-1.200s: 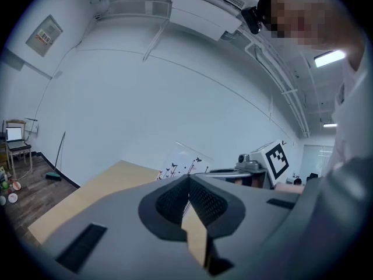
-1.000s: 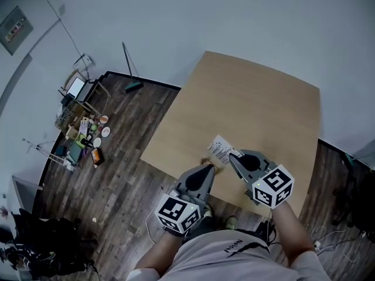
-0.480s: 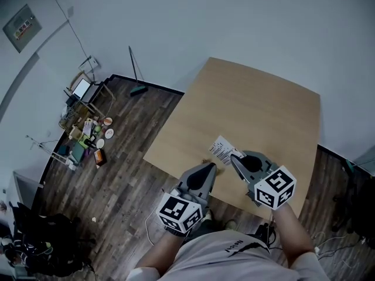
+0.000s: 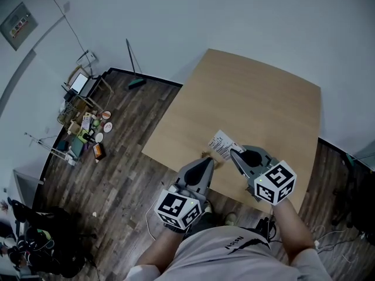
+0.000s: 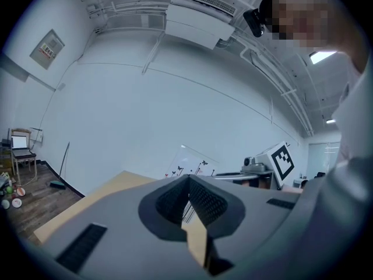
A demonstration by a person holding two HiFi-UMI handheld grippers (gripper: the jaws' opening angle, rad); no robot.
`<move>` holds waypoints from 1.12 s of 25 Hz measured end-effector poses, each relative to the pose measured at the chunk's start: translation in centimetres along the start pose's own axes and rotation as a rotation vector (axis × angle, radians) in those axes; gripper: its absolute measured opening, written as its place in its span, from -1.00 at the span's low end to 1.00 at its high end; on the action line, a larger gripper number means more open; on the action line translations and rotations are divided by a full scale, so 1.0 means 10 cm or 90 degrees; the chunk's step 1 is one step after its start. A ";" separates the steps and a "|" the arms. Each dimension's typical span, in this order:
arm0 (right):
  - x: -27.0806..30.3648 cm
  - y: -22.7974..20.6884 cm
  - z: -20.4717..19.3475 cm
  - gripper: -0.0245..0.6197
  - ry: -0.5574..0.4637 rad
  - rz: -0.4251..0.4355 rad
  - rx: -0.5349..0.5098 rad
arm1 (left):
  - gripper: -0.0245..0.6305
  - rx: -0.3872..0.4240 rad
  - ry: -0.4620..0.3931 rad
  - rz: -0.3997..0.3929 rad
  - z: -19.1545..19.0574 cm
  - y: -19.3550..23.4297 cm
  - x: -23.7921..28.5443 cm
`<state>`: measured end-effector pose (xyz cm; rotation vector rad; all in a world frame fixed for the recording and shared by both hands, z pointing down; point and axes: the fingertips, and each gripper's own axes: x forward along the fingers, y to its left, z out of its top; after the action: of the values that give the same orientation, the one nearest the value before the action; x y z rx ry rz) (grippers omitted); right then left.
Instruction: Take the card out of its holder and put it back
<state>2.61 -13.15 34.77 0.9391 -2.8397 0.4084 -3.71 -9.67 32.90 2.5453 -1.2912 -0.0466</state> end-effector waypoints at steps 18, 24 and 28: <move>0.37 -0.36 -0.99 -0.84 0.069 -0.025 0.019 | -0.89 -0.009 0.029 0.062 -0.60 0.67 0.06; 0.73 -0.34 -1.43 -0.84 0.098 -0.020 0.027 | -0.89 -0.030 0.051 0.064 -0.82 1.05 -0.02; 0.88 -0.46 -1.72 -0.84 0.123 -0.030 0.031 | -0.89 -0.041 0.068 0.064 -0.98 1.17 0.00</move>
<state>-1.11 -16.63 53.96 0.9187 -2.6405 0.5346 -11.37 -13.87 45.47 2.3906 -1.3515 0.0673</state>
